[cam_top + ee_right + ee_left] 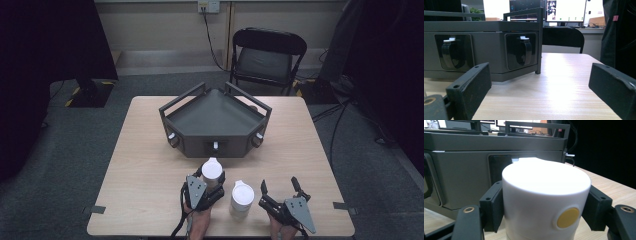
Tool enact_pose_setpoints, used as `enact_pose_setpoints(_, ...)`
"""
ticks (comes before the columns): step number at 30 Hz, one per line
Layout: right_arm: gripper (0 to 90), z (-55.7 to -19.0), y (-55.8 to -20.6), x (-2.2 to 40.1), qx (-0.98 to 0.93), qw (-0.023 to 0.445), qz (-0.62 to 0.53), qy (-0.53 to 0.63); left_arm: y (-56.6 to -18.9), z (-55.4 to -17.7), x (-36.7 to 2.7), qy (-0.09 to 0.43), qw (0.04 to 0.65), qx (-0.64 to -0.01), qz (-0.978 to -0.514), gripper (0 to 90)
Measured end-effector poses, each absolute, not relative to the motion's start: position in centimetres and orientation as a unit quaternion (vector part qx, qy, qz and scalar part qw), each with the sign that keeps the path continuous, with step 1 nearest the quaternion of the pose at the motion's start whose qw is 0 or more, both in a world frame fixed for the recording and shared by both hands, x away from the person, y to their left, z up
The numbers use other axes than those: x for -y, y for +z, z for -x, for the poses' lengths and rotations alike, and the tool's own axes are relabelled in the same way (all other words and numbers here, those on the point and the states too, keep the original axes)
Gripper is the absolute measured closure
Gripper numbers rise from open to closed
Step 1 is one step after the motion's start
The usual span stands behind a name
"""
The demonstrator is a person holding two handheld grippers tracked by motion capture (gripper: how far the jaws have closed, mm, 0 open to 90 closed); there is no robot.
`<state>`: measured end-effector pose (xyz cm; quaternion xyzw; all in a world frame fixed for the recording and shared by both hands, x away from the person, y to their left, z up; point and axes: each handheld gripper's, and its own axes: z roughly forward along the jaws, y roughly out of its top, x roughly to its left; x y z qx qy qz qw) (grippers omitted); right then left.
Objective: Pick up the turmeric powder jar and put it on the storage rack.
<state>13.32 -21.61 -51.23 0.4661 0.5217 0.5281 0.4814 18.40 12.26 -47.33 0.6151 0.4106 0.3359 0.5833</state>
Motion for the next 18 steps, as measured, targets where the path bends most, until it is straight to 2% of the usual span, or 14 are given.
enact_pose_setpoints(18,3.2,-13.33,-51.22,21.59,-0.522,0.482,-0.466,0.528,-46.85,-18.51,-12.76,0.332,0.585,-0.405,-0.619,30.0)
